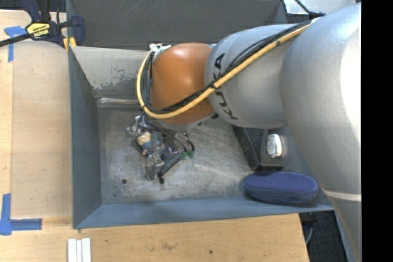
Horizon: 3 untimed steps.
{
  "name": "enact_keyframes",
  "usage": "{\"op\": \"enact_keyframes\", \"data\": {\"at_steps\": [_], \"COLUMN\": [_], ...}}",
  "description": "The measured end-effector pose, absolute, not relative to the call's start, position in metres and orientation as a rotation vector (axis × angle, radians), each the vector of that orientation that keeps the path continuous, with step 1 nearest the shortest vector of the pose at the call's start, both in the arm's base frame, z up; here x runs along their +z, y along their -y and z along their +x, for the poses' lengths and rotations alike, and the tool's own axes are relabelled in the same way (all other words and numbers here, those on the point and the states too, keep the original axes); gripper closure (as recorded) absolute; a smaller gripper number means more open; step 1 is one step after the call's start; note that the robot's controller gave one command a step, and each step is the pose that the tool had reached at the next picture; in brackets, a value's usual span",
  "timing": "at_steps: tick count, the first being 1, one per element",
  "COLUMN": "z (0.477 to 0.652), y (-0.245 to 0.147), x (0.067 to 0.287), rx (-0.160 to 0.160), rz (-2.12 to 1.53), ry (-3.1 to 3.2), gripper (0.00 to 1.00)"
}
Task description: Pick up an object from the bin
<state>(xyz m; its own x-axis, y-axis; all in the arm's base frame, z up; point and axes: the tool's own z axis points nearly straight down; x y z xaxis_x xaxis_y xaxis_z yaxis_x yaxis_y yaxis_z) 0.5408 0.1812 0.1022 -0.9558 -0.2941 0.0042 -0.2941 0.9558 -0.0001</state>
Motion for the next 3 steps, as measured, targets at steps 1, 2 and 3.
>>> {"op": "enact_keyframes", "data": {"at_steps": [1,2,3], "z": [0.564,0.549,0.552], "y": [-0.056,-0.118,-0.171], "x": [0.087,0.074,0.074], "rx": [0.006,0.006,0.003], "rz": [0.543,0.713,0.821], "ry": [3.094,3.07,3.043], "gripper": [0.0,0.0,0.0]}}
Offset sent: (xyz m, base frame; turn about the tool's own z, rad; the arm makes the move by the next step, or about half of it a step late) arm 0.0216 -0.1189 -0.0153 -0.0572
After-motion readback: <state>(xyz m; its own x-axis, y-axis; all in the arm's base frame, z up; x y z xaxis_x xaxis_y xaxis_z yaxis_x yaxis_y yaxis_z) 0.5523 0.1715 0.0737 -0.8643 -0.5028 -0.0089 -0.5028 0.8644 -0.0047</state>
